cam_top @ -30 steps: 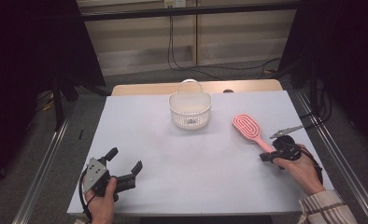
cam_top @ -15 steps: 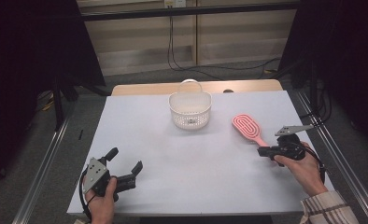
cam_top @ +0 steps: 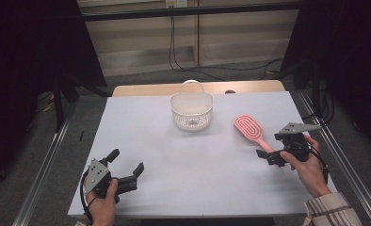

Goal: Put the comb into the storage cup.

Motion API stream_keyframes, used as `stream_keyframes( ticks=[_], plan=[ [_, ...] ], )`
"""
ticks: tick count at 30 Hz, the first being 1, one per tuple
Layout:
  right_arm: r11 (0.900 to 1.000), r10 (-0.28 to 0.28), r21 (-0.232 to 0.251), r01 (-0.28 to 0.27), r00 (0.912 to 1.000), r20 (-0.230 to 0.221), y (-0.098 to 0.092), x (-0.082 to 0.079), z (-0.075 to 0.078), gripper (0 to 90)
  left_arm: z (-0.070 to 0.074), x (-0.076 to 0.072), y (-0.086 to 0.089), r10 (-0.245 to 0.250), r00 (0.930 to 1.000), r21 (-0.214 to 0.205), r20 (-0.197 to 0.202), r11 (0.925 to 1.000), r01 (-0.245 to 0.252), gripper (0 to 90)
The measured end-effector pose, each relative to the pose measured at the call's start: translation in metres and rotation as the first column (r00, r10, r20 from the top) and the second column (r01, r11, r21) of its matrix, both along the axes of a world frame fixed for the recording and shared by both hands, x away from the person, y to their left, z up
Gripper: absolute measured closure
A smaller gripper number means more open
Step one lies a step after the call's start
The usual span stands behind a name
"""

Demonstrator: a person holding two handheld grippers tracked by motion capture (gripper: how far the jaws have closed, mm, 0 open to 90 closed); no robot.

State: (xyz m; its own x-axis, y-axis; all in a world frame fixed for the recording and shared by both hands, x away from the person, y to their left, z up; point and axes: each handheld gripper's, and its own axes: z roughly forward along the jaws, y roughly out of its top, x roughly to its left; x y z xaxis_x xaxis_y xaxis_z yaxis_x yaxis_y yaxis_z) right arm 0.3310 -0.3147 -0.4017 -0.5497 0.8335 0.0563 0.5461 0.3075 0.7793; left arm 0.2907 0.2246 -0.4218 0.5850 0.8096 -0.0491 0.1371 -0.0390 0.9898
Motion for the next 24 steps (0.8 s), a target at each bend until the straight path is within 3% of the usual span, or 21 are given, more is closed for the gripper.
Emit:
stream_keyframes(
  ticks=[3,6,9,11,13,16,20,24],
  plan=[
    [0.9986,0.028,0.044,-0.028,0.9995,0.011,0.000,0.000,0.002,2.2,0.000,0.000,0.000,-0.002,1.0000,0.004,0.001,1.0000,0.002,1.1],
    [0.9990,0.021,0.037,-0.023,0.9993,0.032,0.001,0.001,0.006,5.7,0.000,0.000,0.000,0.000,1.0000,-0.001,0.001,1.0000,0.000,1.0],
    [0.9989,0.030,0.036,-0.030,0.9996,0.003,0.000,0.003,0.008,4.1,0.000,0.001,0.000,0.006,1.0000,0.006,0.005,1.0000,-0.006,1.1],
    [0.9999,-0.001,0.016,0.001,0.9999,0.013,-0.001,0.005,0.011,8.2,0.000,0.001,0.000,0.004,1.0000,0.001,-0.001,1.0000,-0.004,1.1],
    [0.9993,0.024,0.027,-0.024,0.9997,0.001,-0.004,0.008,0.013,10.1,0.000,0.001,0.000,0.003,1.0000,0.002,-0.001,1.0000,-0.003,1.1],
    [0.9997,0.002,0.025,-0.003,0.9991,0.041,-0.006,0.010,0.015,10.4,-0.001,0.002,0.001,0.007,1.0000,0.003,-0.007,1.0000,-0.007,1.0],
    [0.9980,-0.017,0.061,0.015,0.9993,0.033,-0.009,0.016,0.020,4.9,-0.001,0.001,0.001,0.009,0.9999,0.007,-0.007,0.9999,-0.008,1.1],
    [0.9983,-0.025,0.055,0.023,0.9989,0.041,-0.009,0.021,0.026,3.4,0.000,0.001,-0.001,0.001,1.0000,0.004,-0.004,1.0000,-0.001,1.1]
  ],
)
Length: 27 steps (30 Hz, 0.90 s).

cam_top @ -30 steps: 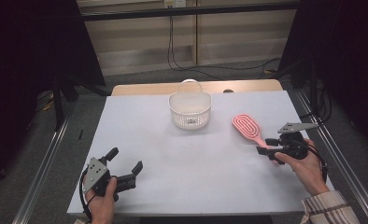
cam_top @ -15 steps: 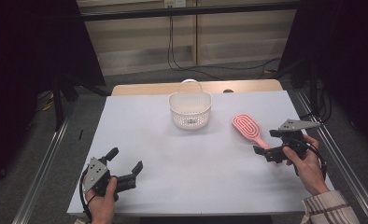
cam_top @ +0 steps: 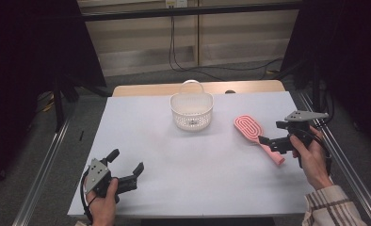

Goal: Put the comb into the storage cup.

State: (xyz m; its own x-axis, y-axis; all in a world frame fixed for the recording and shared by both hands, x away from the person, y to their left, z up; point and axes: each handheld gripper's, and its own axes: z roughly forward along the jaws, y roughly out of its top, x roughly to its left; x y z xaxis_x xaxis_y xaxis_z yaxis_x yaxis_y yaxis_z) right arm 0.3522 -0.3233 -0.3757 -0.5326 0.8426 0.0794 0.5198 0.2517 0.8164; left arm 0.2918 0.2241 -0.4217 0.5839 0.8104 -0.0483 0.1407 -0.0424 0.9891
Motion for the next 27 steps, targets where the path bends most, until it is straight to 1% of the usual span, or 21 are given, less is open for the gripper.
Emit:
stream_keyframes(
  ticks=[1,3,6,11,13,14,15,18,21,23,26,27],
  plan=[
    [1.0000,0.001,-0.004,-0.001,1.0000,-0.007,0.000,0.001,0.001,2.7,0.000,0.000,-0.001,-0.003,1.0000,-0.007,-0.001,1.0000,0.003,1.0],
    [0.9997,-0.021,-0.012,0.021,0.9997,-0.009,0.003,0.005,0.003,3.0,0.000,-0.001,0.000,-0.004,1.0000,-0.008,-0.001,1.0000,0.004,1.1],
    [0.9999,0.003,-0.011,-0.003,0.9999,-0.012,0.006,0.009,0.005,2.9,0.001,-0.001,0.001,-0.001,1.0000,0.000,0.004,1.0000,0.001,1.0],
    [0.9997,-0.005,-0.025,0.004,1.0000,-0.007,0.010,0.016,0.006,3.2,0.000,-0.001,0.001,-0.009,0.9999,-0.007,-0.006,0.9999,0.009,1.1],
    [0.9995,-0.022,-0.025,0.021,0.9995,-0.023,0.010,0.020,0.007,3.2,0.000,0.000,0.002,-0.006,1.0000,-0.011,-0.007,0.9999,0.006,1.1],
    [0.9995,-0.016,-0.026,0.015,0.9995,-0.028,0.010,0.021,0.007,3.7,0.000,0.000,0.002,-0.005,1.0000,-0.007,-0.008,1.0000,0.005,1.1],
    [0.9995,-0.018,-0.027,0.017,0.9994,-0.028,0.010,0.023,0.008,3.5,0.000,-0.001,0.002,-0.001,1.0000,-0.012,-0.007,0.9999,0.001,1.1],
    [0.9984,-0.026,-0.050,0.025,0.9992,-0.032,0.011,0.027,0.009,3.0,0.000,0.000,0.002,-0.004,1.0000,-0.007,-0.005,1.0000,0.004,1.1],
    [0.9986,-0.029,-0.047,0.027,0.9980,-0.056,0.012,0.034,0.009,3.2,0.000,0.000,0.003,-0.004,0.9999,-0.003,-0.009,1.0000,0.004,1.1],
    [0.9982,-0.025,-0.056,0.022,0.9981,-0.057,0.013,0.039,0.009,3.9,0.000,0.000,0.003,-0.001,1.0000,-0.009,-0.009,1.0000,0.001,1.1],
    [0.9979,-0.020,-0.064,0.015,0.9974,-0.069,0.016,0.046,0.008,3.9,0.000,0.000,0.003,-0.001,0.9999,-0.015,-0.010,0.9999,0.001,1.1],
    [0.9975,-0.014,-0.070,0.010,0.9976,-0.068,0.017,0.048,0.008,4.9,-0.001,0.000,0.003,-0.002,1.0000,-0.009,-0.010,1.0000,0.002,1.1]
  ],
)
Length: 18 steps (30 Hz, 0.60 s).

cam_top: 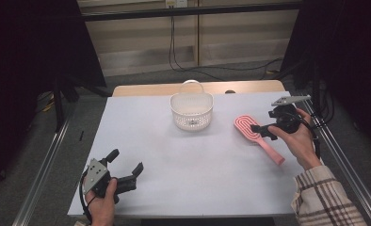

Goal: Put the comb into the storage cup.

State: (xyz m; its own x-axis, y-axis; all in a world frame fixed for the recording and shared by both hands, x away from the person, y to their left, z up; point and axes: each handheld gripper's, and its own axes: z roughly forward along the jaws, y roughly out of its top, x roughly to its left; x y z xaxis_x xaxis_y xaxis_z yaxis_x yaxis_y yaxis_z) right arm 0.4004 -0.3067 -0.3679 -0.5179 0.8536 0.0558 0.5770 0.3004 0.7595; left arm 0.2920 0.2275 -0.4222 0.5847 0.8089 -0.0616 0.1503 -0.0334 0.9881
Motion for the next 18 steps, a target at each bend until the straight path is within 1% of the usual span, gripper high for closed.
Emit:
stream_keyframes(
  ticks=[2,4,6,9,11,13,14,15,18],
  plan=[
    [1.0000,-0.002,-0.006,0.002,0.9999,0.015,0.002,0.003,0.001,4.3,0.000,0.000,0.000,0.002,1.0000,0.005,0.001,1.0000,-0.002,1.1],
    [0.9998,0.001,-0.020,0.000,1.0000,0.008,0.003,0.007,0.001,3.9,0.000,0.000,0.000,0.002,1.0000,0.008,0.001,1.0000,-0.002,1.1],
    [0.9996,0.006,-0.029,-0.006,0.9999,-0.013,0.004,0.012,0.001,4.5,0.000,0.000,0.000,0.004,1.0000,0.009,0.002,0.9999,-0.004,1.1],
    [0.9993,-0.007,-0.037,0.006,0.9989,-0.047,0.003,0.019,-0.002,3.9,0.000,0.000,0.000,0.003,1.0000,0.009,0.003,1.0000,-0.003,1.1],
    [0.9987,-0.012,-0.049,0.009,0.9979,-0.064,0.004,0.023,-0.005,4.3,0.000,0.000,0.000,0.005,1.0000,0.008,0.004,1.0000,-0.005,1.1],
    [0.9987,-0.013,-0.050,0.009,0.9971,-0.075,0.004,0.025,-0.008,5.6,0.000,0.000,0.000,0.009,1.0000,-0.006,0.003,0.9999,-0.009,1.1],
    [0.9988,-0.016,-0.046,0.013,0.9968,-0.078,0.004,0.026,-0.009,5.8,0.000,0.000,0.000,0.011,0.9999,-0.004,0.003,0.9999,-0.011,1.1],
    [0.9988,-0.016,-0.047,0.012,0.9962,-0.086,0.004,0.027,-0.010,5.7,0.000,0.000,0.001,0.007,1.0000,0.002,0.002,1.0000,-0.007,1.1],
    [0.9980,-0.014,-0.064,0.006,0.9918,-0.127,0.004,0.031,-0.014,6.0,-0.001,0.001,0.000,0.006,1.0000,-0.007,-0.001,1.0000,-0.006,1.1]
  ],
)
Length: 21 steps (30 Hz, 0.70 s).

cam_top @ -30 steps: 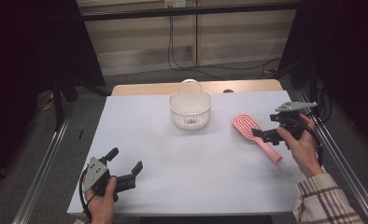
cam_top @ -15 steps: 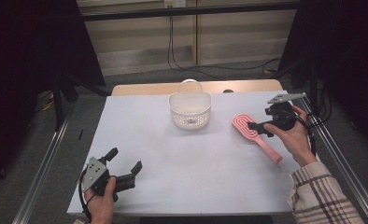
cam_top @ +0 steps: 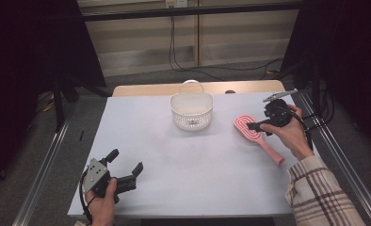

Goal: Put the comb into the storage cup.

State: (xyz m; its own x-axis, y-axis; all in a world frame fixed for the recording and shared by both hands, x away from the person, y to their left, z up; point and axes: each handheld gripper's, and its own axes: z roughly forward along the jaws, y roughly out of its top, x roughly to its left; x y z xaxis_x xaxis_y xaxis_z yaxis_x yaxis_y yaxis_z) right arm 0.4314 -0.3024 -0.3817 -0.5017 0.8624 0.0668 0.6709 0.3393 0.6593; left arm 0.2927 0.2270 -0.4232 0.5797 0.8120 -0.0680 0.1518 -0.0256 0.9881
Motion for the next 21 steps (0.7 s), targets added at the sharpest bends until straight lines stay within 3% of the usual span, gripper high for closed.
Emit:
stream_keyframes(
  ticks=[7,13,16,21],
  plan=[
    [0.9993,0.012,-0.036,-0.015,0.9951,-0.098,0.004,0.012,-0.005,4.9,-0.001,0.001,-0.001,-0.005,0.9999,0.002,-0.011,1.0000,0.005,1.1],
    [0.9973,0.023,-0.064,-0.036,0.9807,-0.194,0.008,0.023,-0.019,8.5,-0.001,0.000,0.000,-0.004,1.0000,0.003,-0.008,1.0000,0.004,1.1],
    [0.9963,0.021,-0.077,-0.039,0.9758,-0.218,0.013,0.023,-0.022,8.4,-0.001,0.000,0.000,-0.002,0.9999,0.003,-0.011,1.0000,0.002,1.1],
    [0.9921,0.015,-0.118,-0.042,0.9750,-0.222,0.018,0.027,-0.026,6.0,-0.001,0.000,0.000,-0.005,0.9999,0.015,-0.009,0.9999,0.005,1.1]
  ],
)
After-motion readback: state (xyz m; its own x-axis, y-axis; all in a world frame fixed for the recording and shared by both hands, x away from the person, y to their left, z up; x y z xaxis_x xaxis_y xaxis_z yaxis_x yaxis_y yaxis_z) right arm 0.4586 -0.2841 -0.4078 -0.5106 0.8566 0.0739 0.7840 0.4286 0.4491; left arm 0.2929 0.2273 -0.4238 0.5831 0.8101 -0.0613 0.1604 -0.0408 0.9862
